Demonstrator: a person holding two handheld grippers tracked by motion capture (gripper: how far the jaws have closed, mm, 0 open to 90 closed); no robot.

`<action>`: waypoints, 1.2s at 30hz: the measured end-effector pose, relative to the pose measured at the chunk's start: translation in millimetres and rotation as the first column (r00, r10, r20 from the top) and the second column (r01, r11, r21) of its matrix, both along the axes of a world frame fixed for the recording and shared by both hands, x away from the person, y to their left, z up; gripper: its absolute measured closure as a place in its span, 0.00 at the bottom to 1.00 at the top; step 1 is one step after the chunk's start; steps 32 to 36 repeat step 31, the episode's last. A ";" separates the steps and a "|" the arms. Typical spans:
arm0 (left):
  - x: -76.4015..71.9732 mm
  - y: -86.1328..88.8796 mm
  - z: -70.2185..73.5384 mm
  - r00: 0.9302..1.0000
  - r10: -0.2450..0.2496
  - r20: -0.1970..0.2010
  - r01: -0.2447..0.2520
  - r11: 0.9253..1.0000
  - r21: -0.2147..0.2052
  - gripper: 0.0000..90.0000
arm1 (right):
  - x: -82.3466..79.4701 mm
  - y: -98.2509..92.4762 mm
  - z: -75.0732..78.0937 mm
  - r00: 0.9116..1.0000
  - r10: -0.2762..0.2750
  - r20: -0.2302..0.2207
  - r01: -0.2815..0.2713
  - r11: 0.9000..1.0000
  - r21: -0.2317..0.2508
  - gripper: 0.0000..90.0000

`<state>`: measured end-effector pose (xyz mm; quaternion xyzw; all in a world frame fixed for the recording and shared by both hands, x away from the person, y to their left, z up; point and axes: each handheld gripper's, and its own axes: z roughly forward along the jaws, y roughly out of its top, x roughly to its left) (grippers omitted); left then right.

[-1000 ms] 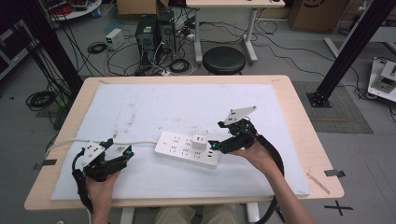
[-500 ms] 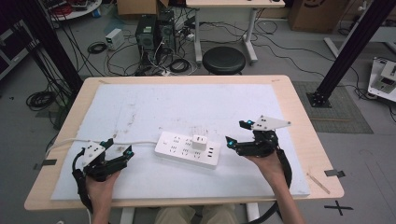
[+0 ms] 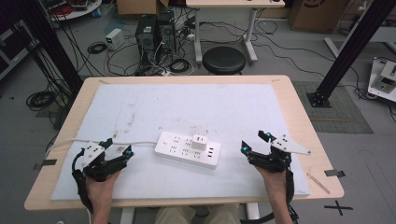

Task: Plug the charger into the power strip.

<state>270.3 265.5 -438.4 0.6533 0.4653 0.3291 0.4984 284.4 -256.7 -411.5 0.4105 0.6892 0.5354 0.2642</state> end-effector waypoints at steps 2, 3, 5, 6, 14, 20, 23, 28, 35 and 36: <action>0.0 0.5 0.1 1.000 0.000 0.002 0.000 1.000 0.005 0.22 | -1.4 -0.7 -2.2 1.000 -0.013 0.002 0.013 1.000 0.007 0.24; -0.5 0.5 0.1 1.000 0.001 0.002 -0.001 1.000 0.006 0.22 | -3.5 -2.1 -6.0 1.000 -0.028 -0.001 0.028 0.999 0.026 0.24; -0.2 0.3 0.0 1.000 -0.003 0.005 0.003 1.000 0.003 0.22 | -3.5 -3.3 -9.1 1.000 -0.030 -0.007 0.031 0.998 0.046 0.24; -0.4 0.2 0.0 1.000 -0.003 0.003 0.003 1.000 0.002 0.22 | -3.9 -3.7 -10.7 1.000 -0.026 -0.016 0.027 0.998 0.054 0.24; -0.3 0.0 -0.1 1.000 -0.007 0.002 0.007 1.000 0.007 0.22 | -3.7 -4.1 -13.6 0.999 -0.028 -0.027 0.030 0.998 0.057 0.24; -0.1 -0.1 -0.2 1.000 -0.009 0.001 0.009 1.000 0.010 0.22 | -1.2 -5.4 -13.7 0.999 -0.023 -0.043 0.025 0.998 0.063 0.24; 0.1 -0.2 -0.1 1.000 -0.008 0.000 0.008 1.000 0.013 0.22 | -0.6 -4.1 -14.3 0.999 -0.010 -0.053 0.013 0.998 0.056 0.24; 0.0 -0.3 -0.2 1.000 -0.007 0.000 0.007 1.000 0.010 0.22 | 1.7 -2.5 -14.2 0.999 0.002 -0.052 0.000 0.999 0.047 0.24; 0.0 -0.5 -0.3 1.000 -0.006 0.001 0.006 1.000 0.009 0.22 | 4.7 -1.4 -13.7 0.998 0.009 -0.058 -0.007 0.999 0.039 0.24; 0.0 -0.5 -0.3 1.000 -0.006 0.001 0.006 1.000 0.009 0.22 | 4.7 -1.4 -13.7 0.998 0.009 -0.058 -0.007 0.999 0.039 0.24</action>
